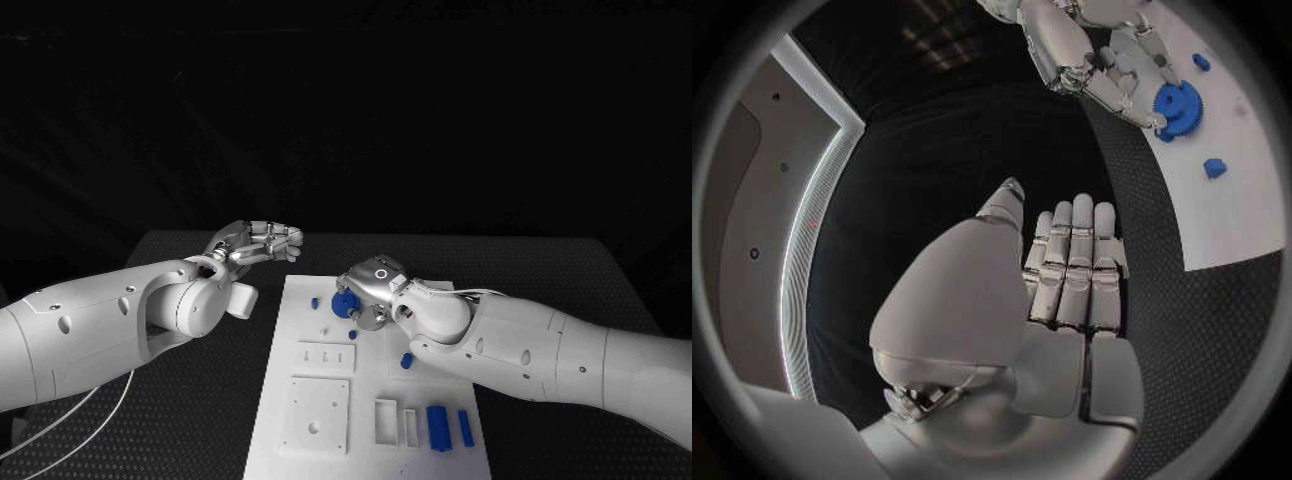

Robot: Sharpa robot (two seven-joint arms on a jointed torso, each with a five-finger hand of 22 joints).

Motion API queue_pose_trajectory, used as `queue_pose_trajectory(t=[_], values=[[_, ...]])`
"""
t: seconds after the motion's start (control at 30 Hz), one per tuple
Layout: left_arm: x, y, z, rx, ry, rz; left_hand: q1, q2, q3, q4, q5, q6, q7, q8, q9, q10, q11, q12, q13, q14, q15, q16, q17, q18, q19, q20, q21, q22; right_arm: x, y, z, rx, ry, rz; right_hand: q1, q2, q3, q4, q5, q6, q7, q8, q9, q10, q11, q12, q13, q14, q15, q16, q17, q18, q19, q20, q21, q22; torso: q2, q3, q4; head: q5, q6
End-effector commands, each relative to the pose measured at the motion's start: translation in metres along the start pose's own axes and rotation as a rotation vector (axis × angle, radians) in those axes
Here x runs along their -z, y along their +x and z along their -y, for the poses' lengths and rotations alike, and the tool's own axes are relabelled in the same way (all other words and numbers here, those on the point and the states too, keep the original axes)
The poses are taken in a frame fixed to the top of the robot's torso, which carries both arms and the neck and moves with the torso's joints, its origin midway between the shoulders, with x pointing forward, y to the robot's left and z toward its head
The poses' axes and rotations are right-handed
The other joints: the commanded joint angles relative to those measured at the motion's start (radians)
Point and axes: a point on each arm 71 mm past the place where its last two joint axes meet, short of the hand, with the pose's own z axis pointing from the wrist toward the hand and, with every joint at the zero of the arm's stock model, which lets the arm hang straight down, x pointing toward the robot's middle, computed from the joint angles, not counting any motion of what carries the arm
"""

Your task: Assemble the parts on the task board

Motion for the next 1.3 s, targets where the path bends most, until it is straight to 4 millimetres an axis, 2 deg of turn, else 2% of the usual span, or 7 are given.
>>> queue_pose_trajectory(t=[0.03,1.3], values=[[-0.0009,0.0034,0.002,0.001,0.013,-0.019,-0.001,0.002,-0.007,-0.002,-0.007,0.004,0.0,-0.005,-0.001,0.008,-0.001,-0.005,0.0,0.006,0.004,-0.005,0.001,0.012,0.002,0.003,-0.004,0.014,-0.0006,0.0016,-0.0009,0.007,-0.003,-0.015,0.007,-0.006,-0.006,0.001,0.001,0.137,-0.003,0.0,0.021,-0.007,0.0,-0.007,-0.001,0.0,-0.007,-0.005,0.0,0.027,0.002,-0.003,0.004,0.015,0.0,-0.0001,0.0004,0.001,0.0],[-0.0008,0.0034,0.0019,0.002,0.01,-0.021,-0.002,0.001,-0.007,-0.002,-0.007,0.005,0.001,-0.005,-0.002,0.008,-0.001,-0.006,0.0,0.007,0.004,-0.007,0.002,0.012,0.002,0.003,-0.005,0.014,-0.0038,0.0077,0.0022,-0.001,0.033,-0.074,0.023,-0.013,-0.011,-0.032,-0.001,0.033,0.035,-0.059,-0.003,-0.019,0.036,-0.019,-0.013,-0.002,0.024,-0.02,-0.001,0.027,-0.012,-0.003,-0.003,0.013,0.0,0.0001,-0.0006,0.004,0.0]])
